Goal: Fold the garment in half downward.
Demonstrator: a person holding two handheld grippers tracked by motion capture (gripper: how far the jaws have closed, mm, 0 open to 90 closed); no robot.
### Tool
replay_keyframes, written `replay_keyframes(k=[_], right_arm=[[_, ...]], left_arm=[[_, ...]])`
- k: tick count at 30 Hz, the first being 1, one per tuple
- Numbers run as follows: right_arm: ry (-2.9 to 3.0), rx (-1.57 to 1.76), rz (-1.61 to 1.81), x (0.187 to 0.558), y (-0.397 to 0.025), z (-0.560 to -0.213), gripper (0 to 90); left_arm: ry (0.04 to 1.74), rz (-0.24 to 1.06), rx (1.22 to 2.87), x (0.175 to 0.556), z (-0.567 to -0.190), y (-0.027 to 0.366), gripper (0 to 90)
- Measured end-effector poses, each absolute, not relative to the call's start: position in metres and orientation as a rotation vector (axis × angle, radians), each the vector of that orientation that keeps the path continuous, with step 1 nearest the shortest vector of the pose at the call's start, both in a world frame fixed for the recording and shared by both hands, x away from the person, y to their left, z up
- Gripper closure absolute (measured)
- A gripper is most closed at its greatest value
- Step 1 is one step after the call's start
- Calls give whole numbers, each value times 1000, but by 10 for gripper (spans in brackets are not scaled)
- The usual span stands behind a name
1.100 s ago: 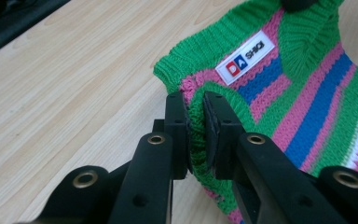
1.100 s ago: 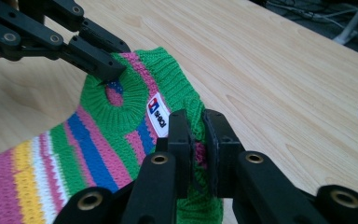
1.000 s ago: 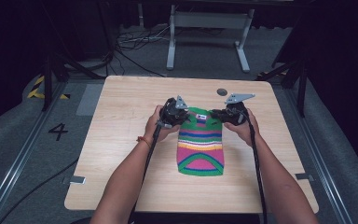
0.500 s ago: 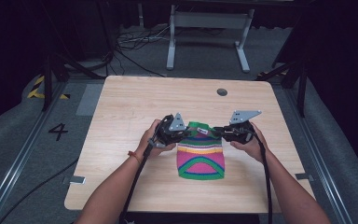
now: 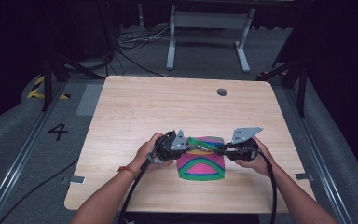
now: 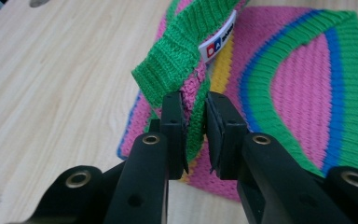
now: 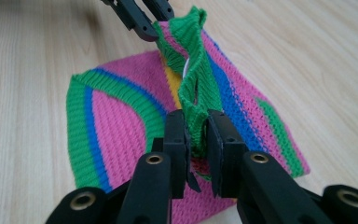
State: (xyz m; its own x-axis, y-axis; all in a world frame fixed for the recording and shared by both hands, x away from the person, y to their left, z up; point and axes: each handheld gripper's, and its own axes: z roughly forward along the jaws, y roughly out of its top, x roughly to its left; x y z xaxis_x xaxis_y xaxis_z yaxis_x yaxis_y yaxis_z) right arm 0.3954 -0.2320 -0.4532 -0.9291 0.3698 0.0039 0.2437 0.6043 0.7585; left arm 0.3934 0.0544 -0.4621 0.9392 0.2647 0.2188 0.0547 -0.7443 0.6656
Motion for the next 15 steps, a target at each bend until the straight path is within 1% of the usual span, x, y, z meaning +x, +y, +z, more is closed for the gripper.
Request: replay_keyframes(k=[8, 11, 15], right_arm=[[2705, 493, 1210, 381, -235, -460, 798], [2715, 481, 1201, 376, -234, -462, 797], [2722, 460, 1183, 373, -232, -466, 799]], left_arm=[[219, 365, 2424, 382, -469, 58, 768], [223, 361, 2419, 378, -471, 60, 755], [212, 363, 2420, 375, -472, 56, 715]])
